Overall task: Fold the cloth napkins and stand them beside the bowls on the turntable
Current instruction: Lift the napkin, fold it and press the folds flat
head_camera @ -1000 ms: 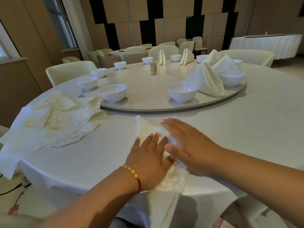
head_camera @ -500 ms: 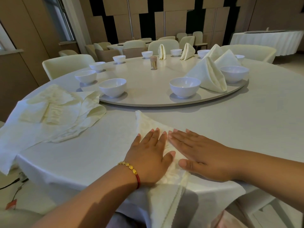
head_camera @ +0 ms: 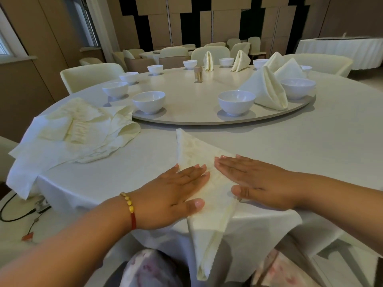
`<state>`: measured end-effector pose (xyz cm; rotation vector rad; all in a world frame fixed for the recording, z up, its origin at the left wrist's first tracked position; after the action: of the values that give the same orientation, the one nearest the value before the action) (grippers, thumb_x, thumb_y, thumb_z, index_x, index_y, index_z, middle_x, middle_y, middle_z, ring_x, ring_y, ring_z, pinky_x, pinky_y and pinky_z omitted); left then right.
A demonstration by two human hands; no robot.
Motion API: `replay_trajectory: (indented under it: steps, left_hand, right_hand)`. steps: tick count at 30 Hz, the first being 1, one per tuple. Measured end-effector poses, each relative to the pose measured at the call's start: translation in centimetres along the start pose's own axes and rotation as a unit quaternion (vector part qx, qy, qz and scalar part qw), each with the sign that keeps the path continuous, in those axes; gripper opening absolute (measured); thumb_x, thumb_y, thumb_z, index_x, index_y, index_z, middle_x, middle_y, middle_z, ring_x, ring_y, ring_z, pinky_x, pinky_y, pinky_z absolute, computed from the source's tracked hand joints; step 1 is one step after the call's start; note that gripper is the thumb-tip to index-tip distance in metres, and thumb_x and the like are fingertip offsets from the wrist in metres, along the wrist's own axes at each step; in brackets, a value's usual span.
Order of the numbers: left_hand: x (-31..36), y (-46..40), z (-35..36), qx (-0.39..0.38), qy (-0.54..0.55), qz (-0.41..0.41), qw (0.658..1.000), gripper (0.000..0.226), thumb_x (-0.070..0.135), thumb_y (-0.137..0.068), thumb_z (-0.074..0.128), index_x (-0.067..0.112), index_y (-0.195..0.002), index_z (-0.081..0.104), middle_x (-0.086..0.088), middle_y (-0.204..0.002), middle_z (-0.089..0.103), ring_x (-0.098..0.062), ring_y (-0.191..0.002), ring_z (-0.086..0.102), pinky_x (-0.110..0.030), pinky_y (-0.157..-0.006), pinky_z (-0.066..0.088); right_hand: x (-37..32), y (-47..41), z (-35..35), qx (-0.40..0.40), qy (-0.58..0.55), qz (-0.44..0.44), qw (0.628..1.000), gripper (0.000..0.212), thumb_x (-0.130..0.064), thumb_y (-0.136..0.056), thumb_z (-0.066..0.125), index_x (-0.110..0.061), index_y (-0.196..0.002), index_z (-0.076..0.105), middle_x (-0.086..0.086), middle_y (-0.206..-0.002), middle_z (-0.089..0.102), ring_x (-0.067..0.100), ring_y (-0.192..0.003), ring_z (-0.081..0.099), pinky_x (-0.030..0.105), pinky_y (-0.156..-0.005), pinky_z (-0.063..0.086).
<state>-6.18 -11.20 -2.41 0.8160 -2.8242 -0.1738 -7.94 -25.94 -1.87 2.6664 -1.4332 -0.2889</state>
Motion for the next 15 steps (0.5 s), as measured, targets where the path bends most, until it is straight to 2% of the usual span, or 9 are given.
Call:
replay_trajectory:
  steps: [2,6,8,11,13,14,15]
  left_hand:
    - [0.3,1.0,0.2,-0.006,0.005,0.025,1.0,0.089,0.086,-0.071,-0.003,0.039,-0.146,-0.014,0.022,-0.154,-0.021,0.011,-0.137,-0.024,-0.02,-0.112,-0.021]
    - [0.6,2.0,0.2,0.022,0.001,0.057,0.998,0.094,0.08,-0.071,0.038,0.042,-0.144,-0.006,0.025,-0.154,-0.011,0.011,-0.14,-0.015,-0.022,-0.113,-0.02]
    - [0.7,1.9,-0.3,0.069,0.025,0.072,0.995,0.087,0.072,-0.076,0.047,0.04,-0.146,0.007,0.024,-0.155,0.003,0.012,-0.141,-0.003,-0.02,-0.114,-0.017]
    - [0.6,1.5,-1.6,0.144,0.087,0.076,0.983,0.061,0.058,-0.084,0.053,0.039,-0.14,0.037,0.021,-0.146,0.037,0.013,-0.136,0.025,-0.019,-0.117,-0.008]
    - [0.0,1.4,-3.0,0.197,0.161,0.053,0.966,0.039,0.047,-0.086,0.054,0.044,-0.125,0.058,0.02,-0.129,0.059,0.009,-0.122,0.048,-0.019,-0.118,0.01]
    - [-0.3,1.4,-3.8,0.228,0.206,0.035,0.951,0.028,0.041,-0.088,0.055,0.048,-0.113,0.065,0.021,-0.114,0.067,0.006,-0.11,0.058,-0.019,-0.113,0.025]
    - [-0.4,1.4,-4.4,0.251,0.25,0.015,0.935,0.023,0.032,-0.09,0.059,0.05,-0.098,0.07,0.023,-0.096,0.071,0.006,-0.094,0.063,-0.017,-0.1,0.04]
  right_hand:
    - [0.0,0.0,0.1,0.003,0.0,-0.003,1.0,0.096,-0.084,-0.065,-0.021,-0.032,-0.146,-0.02,-0.02,-0.154,-0.025,-0.014,-0.134,-0.028,0.012,-0.11,-0.019]
    - [0.0,-0.1,0.0,0.017,-0.002,-0.007,1.0,0.091,-0.084,-0.065,-0.02,-0.034,-0.142,-0.02,-0.021,-0.152,-0.024,-0.016,-0.132,-0.028,0.008,-0.107,-0.021]
    - [0.2,-0.1,0.1,0.021,-0.009,-0.008,1.0,0.091,-0.084,-0.066,-0.019,-0.035,-0.142,-0.019,-0.021,-0.153,-0.023,-0.017,-0.132,-0.027,0.007,-0.106,-0.02]
    - [0.4,0.0,-0.1,0.025,-0.044,-0.002,0.999,0.083,-0.08,-0.074,-0.014,-0.036,-0.145,-0.013,-0.023,-0.155,-0.017,-0.02,-0.133,-0.022,0.007,-0.108,-0.017]
    - [1.3,-0.3,0.1,0.003,-0.126,0.044,0.991,0.067,-0.066,-0.087,-0.003,-0.037,-0.148,-0.003,-0.027,-0.154,-0.009,-0.03,-0.126,-0.016,0.002,-0.106,-0.013]
    - [1.4,-0.3,0.1,-0.007,-0.214,0.061,0.975,0.06,-0.059,-0.092,0.004,-0.039,-0.148,0.005,-0.03,-0.152,-0.003,-0.034,-0.123,-0.011,0.002,-0.106,-0.011]
    - [1.3,-0.3,0.1,-0.008,-0.326,0.056,0.944,0.055,-0.057,-0.096,0.01,-0.04,-0.149,0.015,-0.031,-0.152,0.005,-0.031,-0.126,-0.004,0.007,-0.111,-0.008]
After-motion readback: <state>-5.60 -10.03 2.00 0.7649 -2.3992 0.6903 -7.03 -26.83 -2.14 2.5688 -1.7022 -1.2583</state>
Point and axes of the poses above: each hand's wrist, its own y-axis away from the middle knuckle, its own z-axis out of the palm, x = y × z, the point moved 8 cm from there along -y, towards the middle knuckle
